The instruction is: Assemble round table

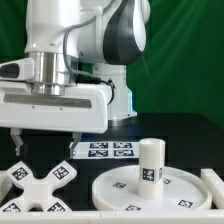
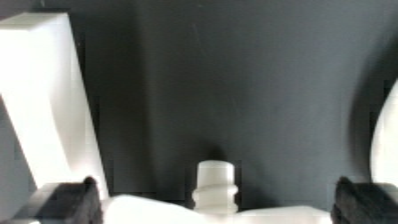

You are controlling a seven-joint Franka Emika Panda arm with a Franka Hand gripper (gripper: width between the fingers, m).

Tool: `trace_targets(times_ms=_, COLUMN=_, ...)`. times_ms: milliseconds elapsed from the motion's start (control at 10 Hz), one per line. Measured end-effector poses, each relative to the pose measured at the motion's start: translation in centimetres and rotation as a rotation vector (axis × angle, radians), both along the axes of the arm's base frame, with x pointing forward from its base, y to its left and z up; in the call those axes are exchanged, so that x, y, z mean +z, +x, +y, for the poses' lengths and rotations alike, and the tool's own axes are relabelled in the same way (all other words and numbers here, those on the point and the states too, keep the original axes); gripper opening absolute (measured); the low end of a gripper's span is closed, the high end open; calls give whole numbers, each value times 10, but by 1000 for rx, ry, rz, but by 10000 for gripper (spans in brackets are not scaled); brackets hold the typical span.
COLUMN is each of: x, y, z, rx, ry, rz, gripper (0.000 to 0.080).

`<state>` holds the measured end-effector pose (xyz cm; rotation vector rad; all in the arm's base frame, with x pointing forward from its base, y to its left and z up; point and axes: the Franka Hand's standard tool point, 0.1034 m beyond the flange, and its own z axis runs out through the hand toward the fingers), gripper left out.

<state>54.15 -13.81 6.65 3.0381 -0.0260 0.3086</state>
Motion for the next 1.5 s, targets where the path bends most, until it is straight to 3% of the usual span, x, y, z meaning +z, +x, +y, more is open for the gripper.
trace_targets(times_ms=100, x=0, y=0, z=6, rx=-25, ry=34, rz=40, gripper=649)
trace_targets(times_ms=200, x=11, y=9, z=14, rx=-70, ry=88, rz=93, gripper=649)
trace_targets(times_ms=400, x=29, y=23, z=24, rx=-68, ry=139, rz=247, gripper=649)
trace_targets(times_ms=500, x=31, y=36, z=20, rx=-43, ry=138, rz=333, gripper=649)
trace_targets(times_ms=700, x=21, y=56, z=13, rx=-5, ry=126, rz=509, gripper=649)
trace_targets(times_ms=800, x=26, y=69, z=11, rx=12, ry=114, rz=561, gripper=649)
trace_targets(times_ms=1200, x=22, y=68, z=13, rx=12, ry=120, rz=602, gripper=649)
trace_targets(times_ms=1300, x=24, y=66, z=11, rx=2, ry=132, rz=662, gripper=649)
trace_targets(times_ms=1500, x=12, y=79, z=-2, rx=1, ry=124, rz=656, gripper=649)
